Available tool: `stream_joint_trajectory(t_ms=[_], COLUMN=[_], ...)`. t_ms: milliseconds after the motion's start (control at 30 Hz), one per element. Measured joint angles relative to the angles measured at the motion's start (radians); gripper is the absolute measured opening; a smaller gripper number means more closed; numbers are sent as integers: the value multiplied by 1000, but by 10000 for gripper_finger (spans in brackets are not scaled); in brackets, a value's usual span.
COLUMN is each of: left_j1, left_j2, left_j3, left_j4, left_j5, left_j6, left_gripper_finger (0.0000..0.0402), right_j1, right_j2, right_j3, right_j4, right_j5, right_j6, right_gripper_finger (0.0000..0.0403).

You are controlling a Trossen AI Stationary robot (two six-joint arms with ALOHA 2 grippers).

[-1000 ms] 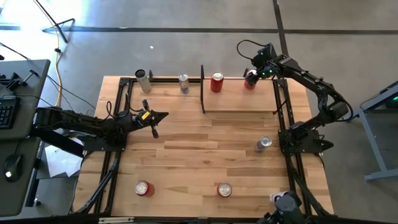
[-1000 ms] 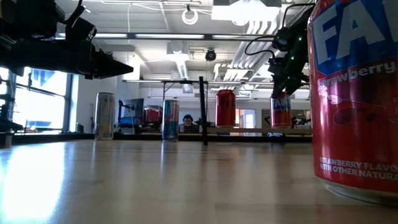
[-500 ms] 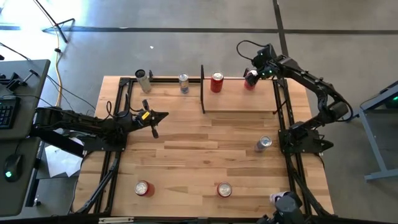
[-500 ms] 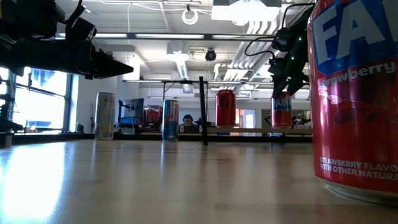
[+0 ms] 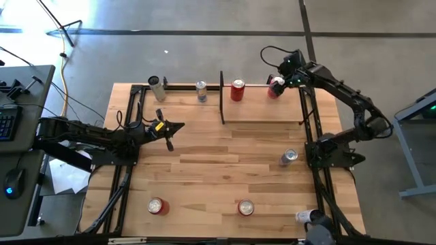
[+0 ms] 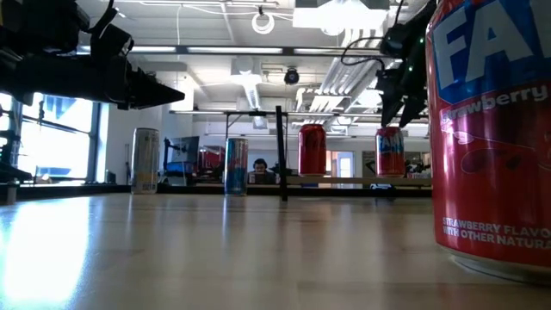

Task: Place canned beverage on shelf
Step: Put the right blue soda can on the shelf

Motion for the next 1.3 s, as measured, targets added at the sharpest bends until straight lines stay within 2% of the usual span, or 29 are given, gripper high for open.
stream_joint_trajectory(t_ms=[300, 433, 567, 800, 1033, 1167, 1300], left_j1=[0, 0, 0, 0, 0, 0, 0], left_j2=[0, 0, 0, 0, 0, 0, 0], left_j3=[0, 0, 0, 0, 0, 0, 0], left_j4=[0, 0, 0, 0, 0, 0, 0], left_j5=[0, 0, 0, -1, -1, -3, -3], left_j6=[0, 0, 5, 7, 8, 8, 7], left_gripper_finger=[1, 1, 1, 1, 0, 0, 0], right_j1=[58, 126, 224, 496, 824, 987, 1117], right_j2=[-127, -177, -232, -305, -266, -227, -195], right_j3=[1, 1, 1, 2, 2, 2, 2], right_j4=[-70, -123, -177, -262, -363, -411, -515], right_j5=[1, 0, 3, 97, 137, 141, 141], right_j6=[50, 82, 137, 248, 490, 668, 878], right_gripper_finger=[344, 321, 281, 179, 81, 52, 50])
